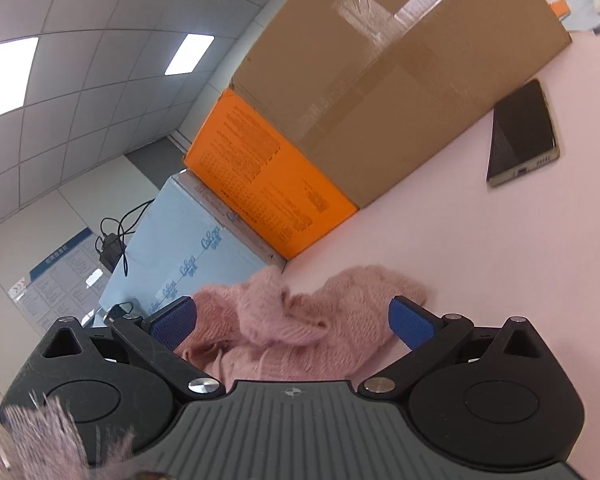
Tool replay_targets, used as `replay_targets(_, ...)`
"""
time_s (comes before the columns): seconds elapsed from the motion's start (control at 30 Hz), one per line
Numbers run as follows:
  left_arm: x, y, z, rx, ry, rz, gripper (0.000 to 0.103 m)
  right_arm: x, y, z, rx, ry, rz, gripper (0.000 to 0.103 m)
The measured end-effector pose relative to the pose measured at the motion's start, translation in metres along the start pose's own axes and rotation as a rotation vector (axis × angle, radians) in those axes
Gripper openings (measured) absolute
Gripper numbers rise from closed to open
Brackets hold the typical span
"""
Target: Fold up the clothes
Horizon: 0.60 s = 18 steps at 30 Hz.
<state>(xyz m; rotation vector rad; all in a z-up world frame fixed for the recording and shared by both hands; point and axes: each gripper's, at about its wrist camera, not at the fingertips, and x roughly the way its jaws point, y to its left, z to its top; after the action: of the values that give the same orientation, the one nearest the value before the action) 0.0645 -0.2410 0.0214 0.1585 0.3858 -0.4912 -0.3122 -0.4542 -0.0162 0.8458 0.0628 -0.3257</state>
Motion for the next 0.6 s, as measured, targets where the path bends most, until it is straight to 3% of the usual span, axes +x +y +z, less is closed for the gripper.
replay_targets(0.13,-0.001,0.0,-0.001,-0.002,0.002,0.01,0.039,0.008,0.014,-0.012,0.035,0.049,0.035,0.103)
replay_targets(0.23,0.001,0.003,-0.003,-0.015,0.018,0.009,0.039,0.024,0.029,-0.019,0.024,0.12,-0.031,0.103)
replay_targets(0.4,0.002,0.006,-0.002,-0.036,0.029,-0.001,0.039,0.052,0.051,-0.032,-0.165,0.202,-0.149,0.103)
replay_targets(0.47,0.002,0.007,-0.001,-0.045,0.032,-0.005,0.039,0.06,0.054,-0.03,-0.203,0.2,-0.148,0.089)
replay_targets(0.53,0.001,0.008,0.001,-0.053,0.037,-0.009,0.039,0.068,0.059,-0.023,-0.234,0.206,-0.164,0.034)
replay_targets(0.6,-0.001,0.01,0.003,-0.067,0.03,-0.014,0.045,0.076,0.07,-0.009,-0.263,0.191,-0.165,0.026)
